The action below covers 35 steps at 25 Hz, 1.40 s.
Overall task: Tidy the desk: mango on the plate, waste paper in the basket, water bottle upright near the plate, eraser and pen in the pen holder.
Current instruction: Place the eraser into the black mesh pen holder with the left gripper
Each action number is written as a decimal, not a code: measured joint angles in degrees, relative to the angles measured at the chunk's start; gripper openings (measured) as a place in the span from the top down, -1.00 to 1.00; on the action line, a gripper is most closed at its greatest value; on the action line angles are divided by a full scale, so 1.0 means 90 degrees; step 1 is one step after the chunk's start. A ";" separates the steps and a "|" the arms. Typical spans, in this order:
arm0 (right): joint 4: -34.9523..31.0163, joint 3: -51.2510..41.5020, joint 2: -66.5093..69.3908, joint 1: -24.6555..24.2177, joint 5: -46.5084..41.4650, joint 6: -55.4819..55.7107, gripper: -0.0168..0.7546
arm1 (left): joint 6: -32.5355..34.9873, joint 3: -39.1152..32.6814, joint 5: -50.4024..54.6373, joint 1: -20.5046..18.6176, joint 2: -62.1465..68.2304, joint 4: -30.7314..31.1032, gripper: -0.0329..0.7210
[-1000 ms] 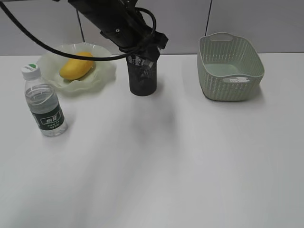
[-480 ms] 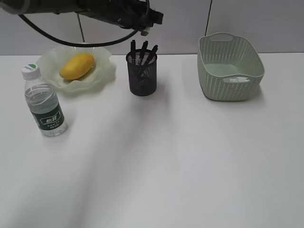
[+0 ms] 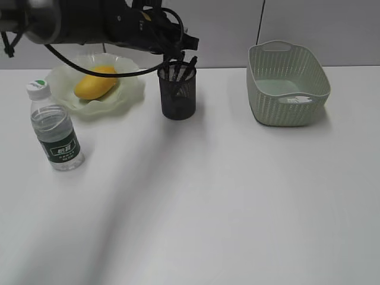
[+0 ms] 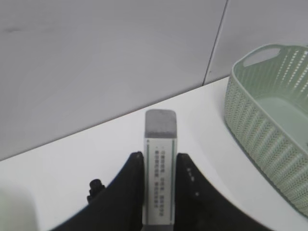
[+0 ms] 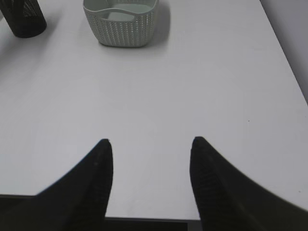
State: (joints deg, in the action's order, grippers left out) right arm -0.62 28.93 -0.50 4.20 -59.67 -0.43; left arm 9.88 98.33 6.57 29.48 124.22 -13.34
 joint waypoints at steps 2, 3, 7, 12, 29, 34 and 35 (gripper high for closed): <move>0.0000 0.0000 0.0000 0.0000 0.0000 0.0000 -0.12 | 0.0000 0.0000 -0.0001 -0.0014 0.0071 0.0024 0.50; 0.0000 0.0000 0.0000 0.0000 0.0000 0.0000 -0.12 | 0.0000 0.0000 -0.0008 -0.0014 0.0095 0.0035 0.50; 0.0000 0.0000 0.0000 0.0000 0.0000 0.0000 -0.12 | 0.0000 0.0000 -0.0008 -0.0022 0.0182 0.0059 0.48; 0.0000 0.0000 0.0000 0.0000 0.0000 0.0000 -0.12 | 0.0000 0.0000 -0.0008 -0.0022 0.0205 0.0059 0.42; 0.0000 0.0000 0.0000 0.0000 0.0000 0.0000 -0.12 | 0.0000 -0.0018 0.0607 -0.0022 -0.0202 0.0220 -0.02; 0.0000 0.0000 0.0000 0.0000 0.0000 0.0000 -0.12 | 0.0000 -0.0018 0.1308 -0.0022 -0.0892 0.0264 -0.08; 0.0000 0.0000 0.0000 0.0000 0.0000 0.0000 -0.12 | 0.0000 -0.0018 0.1458 -0.0022 -0.1037 0.0271 -0.15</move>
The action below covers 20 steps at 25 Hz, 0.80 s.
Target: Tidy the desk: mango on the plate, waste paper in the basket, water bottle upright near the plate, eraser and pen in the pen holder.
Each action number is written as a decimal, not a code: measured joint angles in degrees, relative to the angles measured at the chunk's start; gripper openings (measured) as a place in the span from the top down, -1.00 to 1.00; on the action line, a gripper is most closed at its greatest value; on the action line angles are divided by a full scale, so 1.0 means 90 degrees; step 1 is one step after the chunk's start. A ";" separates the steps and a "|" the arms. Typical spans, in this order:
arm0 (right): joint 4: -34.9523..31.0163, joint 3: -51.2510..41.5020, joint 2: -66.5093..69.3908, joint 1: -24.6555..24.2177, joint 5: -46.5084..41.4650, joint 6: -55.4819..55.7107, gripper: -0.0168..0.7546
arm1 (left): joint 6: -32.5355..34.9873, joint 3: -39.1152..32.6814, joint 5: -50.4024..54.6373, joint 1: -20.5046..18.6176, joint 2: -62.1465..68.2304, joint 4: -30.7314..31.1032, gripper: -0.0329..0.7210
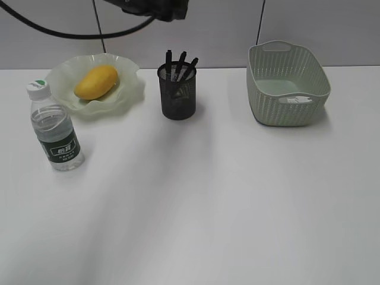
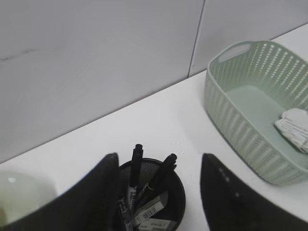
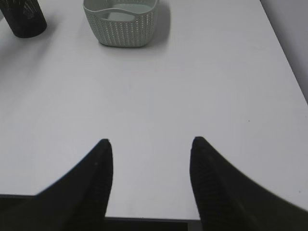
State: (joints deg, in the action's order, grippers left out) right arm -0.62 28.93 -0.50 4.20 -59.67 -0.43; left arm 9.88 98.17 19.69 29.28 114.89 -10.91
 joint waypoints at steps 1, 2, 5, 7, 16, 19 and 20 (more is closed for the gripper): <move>0.0000 0.0000 0.0000 0.0000 0.0000 0.0000 -0.12 | -0.0006 0.0000 0.0130 0.0000 -0.0147 0.0000 -0.25; 0.0000 0.0000 0.0000 0.0000 0.0000 0.0000 -0.12 | -0.0024 0.0000 0.0206 0.0000 -0.0298 0.0000 -0.36; 0.0000 0.0000 0.0000 0.0000 0.0000 0.0000 -0.12 | -0.0120 0.0000 0.0347 -0.0086 -0.0722 -0.0013 -0.60; 0.0000 0.0000 0.0000 0.0000 0.0000 0.0000 -0.12 | -0.0271 0.0055 0.0509 -0.0313 -0.0950 -0.0017 -0.63; 0.0000 0.0000 0.0000 0.0000 0.0000 0.0000 -0.12 | -0.1530 0.0270 0.2158 -0.2175 -0.1186 0.0990 -0.65; 0.0000 0.0000 0.0000 0.0000 0.0000 0.0000 -0.12 | -0.1601 0.0270 0.2386 -0.2492 -0.1186 0.1122 -0.65; 0.0000 0.0000 0.0000 0.0000 0.0000 0.0000 -0.12 | -0.1610 0.0270 0.2428 -0.2535 -0.1186 0.1129 -0.65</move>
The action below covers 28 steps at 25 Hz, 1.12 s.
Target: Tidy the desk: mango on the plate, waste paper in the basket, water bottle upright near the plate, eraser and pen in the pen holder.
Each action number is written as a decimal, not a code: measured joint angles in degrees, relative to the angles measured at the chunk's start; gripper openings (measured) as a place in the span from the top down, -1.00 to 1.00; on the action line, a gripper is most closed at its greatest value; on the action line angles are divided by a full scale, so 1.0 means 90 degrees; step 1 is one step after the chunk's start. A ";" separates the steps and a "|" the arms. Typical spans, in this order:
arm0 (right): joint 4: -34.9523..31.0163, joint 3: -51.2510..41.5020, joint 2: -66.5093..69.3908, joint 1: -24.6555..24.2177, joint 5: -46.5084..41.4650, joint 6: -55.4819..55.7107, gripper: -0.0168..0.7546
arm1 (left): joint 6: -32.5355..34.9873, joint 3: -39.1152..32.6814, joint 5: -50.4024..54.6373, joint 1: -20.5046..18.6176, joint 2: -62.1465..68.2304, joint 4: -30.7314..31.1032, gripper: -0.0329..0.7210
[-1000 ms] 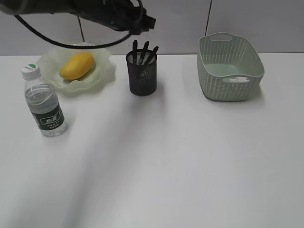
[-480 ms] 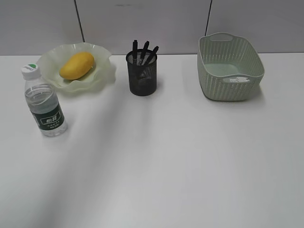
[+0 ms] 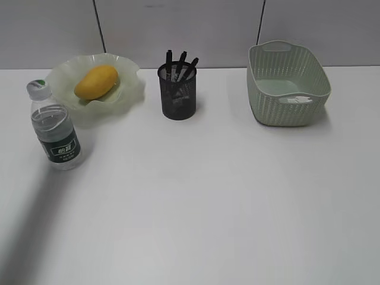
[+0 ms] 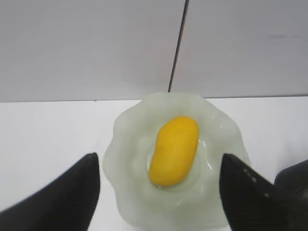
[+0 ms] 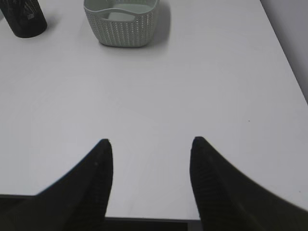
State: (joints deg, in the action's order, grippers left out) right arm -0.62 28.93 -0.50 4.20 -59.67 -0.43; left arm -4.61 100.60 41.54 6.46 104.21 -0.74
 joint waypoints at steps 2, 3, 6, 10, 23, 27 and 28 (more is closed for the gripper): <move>0.0000 0.0000 0.0000 0.0000 0.0000 0.0000 -0.12 | -0.0007 0.0000 0.0120 -0.0045 0.0000 0.0082 -0.65; 0.0000 0.0000 0.0000 0.0000 0.0000 0.0000 -0.12 | -0.0007 0.0000 0.0223 -0.0069 0.0000 0.0082 -0.65; 0.0000 0.0000 0.0000 0.0000 0.0000 0.0000 -0.12 | -0.0013 0.0000 0.0693 -0.0115 -0.0021 0.0169 -0.65; 0.0000 0.0000 0.0000 0.0000 0.0000 0.0000 -0.12 | -0.0013 -0.0250 0.1217 -0.0137 -0.0417 0.0344 -0.65; 0.0000 0.0000 0.0000 0.0000 0.0000 0.0000 -0.12 | -0.0278 -0.4000 0.1059 -0.0137 -0.4229 0.0454 -0.65; 0.0000 0.0000 0.0000 0.0000 0.0000 0.0000 -0.12 | -0.0290 -0.4943 0.1086 -0.0137 -0.5305 0.0443 -0.65; 0.0000 0.0000 0.0000 0.0000 0.0000 0.0000 -0.12 | -0.0290 -0.5129 0.1086 -0.0137 -0.5648 0.0460 -0.65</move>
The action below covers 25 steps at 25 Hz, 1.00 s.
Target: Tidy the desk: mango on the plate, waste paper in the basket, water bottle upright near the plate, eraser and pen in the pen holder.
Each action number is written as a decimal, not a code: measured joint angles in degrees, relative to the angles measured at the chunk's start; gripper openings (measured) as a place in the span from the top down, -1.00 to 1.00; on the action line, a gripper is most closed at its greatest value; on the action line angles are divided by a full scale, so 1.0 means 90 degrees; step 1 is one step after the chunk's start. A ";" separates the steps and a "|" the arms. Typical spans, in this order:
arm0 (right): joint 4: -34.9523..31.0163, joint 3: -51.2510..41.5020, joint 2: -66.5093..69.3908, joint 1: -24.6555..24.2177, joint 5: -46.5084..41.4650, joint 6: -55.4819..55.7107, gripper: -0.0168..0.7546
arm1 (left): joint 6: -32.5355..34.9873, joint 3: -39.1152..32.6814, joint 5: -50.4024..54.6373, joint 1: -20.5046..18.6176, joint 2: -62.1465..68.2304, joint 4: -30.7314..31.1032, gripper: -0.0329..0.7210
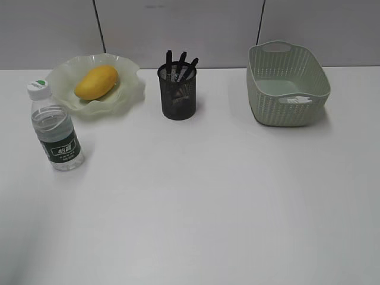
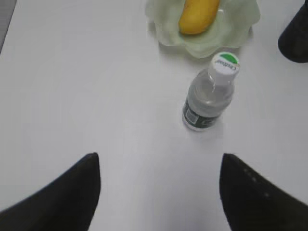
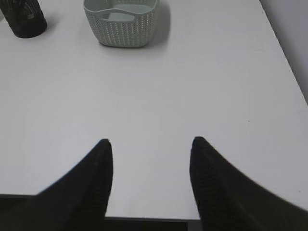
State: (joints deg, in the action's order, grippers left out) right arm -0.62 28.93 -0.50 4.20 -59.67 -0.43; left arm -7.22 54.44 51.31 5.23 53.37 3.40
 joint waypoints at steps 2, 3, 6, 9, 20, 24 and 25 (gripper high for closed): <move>0.0000 0.0000 0.0000 0.0000 0.0000 0.0000 -0.12 | 0.0000 -0.0403 0.0039 0.0000 -0.0694 0.0022 -0.65; 0.0000 0.0000 0.0000 0.0000 0.0000 0.0000 -0.12 | 0.0000 -0.0564 0.0109 0.0000 -0.1166 0.0022 -0.64; 0.0000 0.0000 0.0000 0.0000 0.0000 0.0000 -0.12 | 0.0000 -0.0906 0.0573 0.0000 -0.1971 0.0004 -0.64; 0.0000 0.0000 0.0000 0.0000 0.0000 0.0000 -0.12 | 0.0000 -0.1113 0.1281 0.0000 -0.2698 -0.0003 -0.64; 0.0000 0.0000 0.0000 0.0000 0.0000 0.0000 -0.12 | 0.0054 -0.1876 0.1626 0.0000 -0.5216 0.0020 -0.53; 0.0000 0.0000 0.0000 0.0000 0.0000 0.0000 -0.12 | 0.0069 -0.2117 0.1592 0.0000 -0.5922 0.0032 -0.44; 0.0000 0.0000 0.0000 0.0000 0.0006 0.0000 -0.12 | 0.0108 -0.2145 0.1607 0.0000 -0.5961 0.0039 -0.42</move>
State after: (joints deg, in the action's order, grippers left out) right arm -0.62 28.93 -0.50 4.20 -59.61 -0.43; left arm -6.25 35.14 65.77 5.23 -0.28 3.75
